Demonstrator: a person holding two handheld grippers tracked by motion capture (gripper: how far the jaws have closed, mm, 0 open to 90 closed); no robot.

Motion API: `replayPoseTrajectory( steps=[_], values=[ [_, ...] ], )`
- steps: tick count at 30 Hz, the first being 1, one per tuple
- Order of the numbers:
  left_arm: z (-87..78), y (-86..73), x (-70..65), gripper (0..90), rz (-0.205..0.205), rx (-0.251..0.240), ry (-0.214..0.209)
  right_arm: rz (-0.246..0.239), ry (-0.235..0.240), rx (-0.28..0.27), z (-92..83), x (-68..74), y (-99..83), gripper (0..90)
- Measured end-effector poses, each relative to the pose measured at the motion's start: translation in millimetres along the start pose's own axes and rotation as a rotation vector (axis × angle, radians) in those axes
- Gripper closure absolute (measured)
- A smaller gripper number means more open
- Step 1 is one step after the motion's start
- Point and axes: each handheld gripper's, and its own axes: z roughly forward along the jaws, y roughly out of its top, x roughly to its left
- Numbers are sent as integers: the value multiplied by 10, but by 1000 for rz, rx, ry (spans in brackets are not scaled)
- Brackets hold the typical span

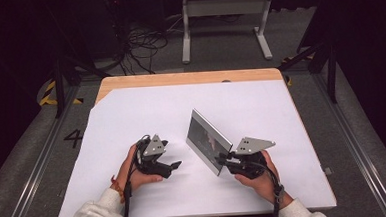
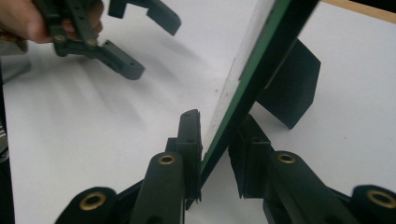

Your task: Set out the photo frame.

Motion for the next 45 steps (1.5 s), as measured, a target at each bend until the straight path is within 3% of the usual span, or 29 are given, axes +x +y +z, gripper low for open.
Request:
replayPoseTrajectory(
  steps=[7,12,16,24,30,45],
  values=[
    [166,74,79,148,19,11,-28,11,46,21,-26,-88,9,765],
    [264,153,79,144,6,-1,-47,-2,29,29,-47,-84,1,765],
    [323,203,105,143,4,-9,-53,-16,2,47,-82,-63,-10,712],
    [438,289,124,144,18,-12,-83,-28,-4,51,-136,-24,-37,790],
    [477,349,115,143,11,-33,-121,-22,-9,55,-149,-32,-40,797],
    [487,359,97,157,11,-44,-154,-27,-7,53,-158,-44,-57,797]
  ],
)
